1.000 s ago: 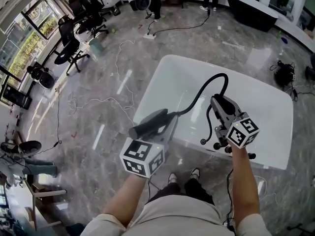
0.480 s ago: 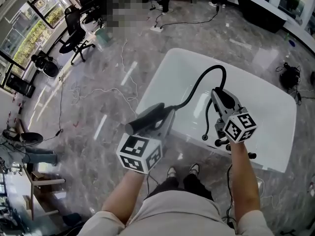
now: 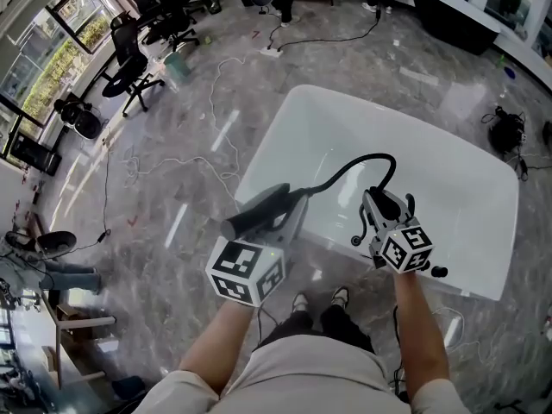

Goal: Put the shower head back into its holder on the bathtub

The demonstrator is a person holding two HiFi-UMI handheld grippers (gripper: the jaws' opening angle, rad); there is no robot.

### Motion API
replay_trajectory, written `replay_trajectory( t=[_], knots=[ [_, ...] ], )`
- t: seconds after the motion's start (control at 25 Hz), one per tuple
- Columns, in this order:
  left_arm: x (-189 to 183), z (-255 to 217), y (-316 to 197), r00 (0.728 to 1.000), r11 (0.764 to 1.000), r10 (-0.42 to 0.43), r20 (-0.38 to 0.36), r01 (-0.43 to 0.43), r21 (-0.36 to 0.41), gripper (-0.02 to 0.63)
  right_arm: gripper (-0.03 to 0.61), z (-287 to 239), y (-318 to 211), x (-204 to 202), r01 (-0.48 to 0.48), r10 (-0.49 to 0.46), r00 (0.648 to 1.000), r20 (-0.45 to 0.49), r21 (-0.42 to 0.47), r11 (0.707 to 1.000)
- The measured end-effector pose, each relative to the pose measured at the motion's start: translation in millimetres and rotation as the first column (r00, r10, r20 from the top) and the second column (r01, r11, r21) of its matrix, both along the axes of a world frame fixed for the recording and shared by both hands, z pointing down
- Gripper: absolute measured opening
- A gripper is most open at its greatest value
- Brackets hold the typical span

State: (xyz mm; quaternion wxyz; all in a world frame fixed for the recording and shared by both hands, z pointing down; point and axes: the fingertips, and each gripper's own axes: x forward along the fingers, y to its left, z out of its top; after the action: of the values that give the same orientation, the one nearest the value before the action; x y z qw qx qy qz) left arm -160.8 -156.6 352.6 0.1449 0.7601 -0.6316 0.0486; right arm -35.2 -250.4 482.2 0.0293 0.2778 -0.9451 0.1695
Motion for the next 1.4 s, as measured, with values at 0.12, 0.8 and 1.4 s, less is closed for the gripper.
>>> replay_trajectory(
  t=[0.12, 0.8, 1.4],
  knots=[
    [7.2, 0.4, -0.1, 1.0, 1.0, 0.007, 0.007, -0.007, -0.002, 0.132, 0.069, 27.4, 14.1, 7.5, 0.008, -0.009, 0.997, -0.079, -0.005, 1.0],
    [-19.7, -14.0, -2.3, 0.995, 0.993, 0.101, 0.005, -0.101, 0.059, 0.132, 0.069, 64.8, 57.3, 51.7, -0.019, -0.003, 0.894, -0.447, -0.044, 0.999],
    [-18.3, -0.8, 3.5, 0.972, 0.972, 0.229, -0.055, -0.225, 0.072, 0.132, 0.069, 56.3, 155.6, 47.3, 0.129, -0.235, 0.839, -0.49, -0.24, 0.962]
  ],
)
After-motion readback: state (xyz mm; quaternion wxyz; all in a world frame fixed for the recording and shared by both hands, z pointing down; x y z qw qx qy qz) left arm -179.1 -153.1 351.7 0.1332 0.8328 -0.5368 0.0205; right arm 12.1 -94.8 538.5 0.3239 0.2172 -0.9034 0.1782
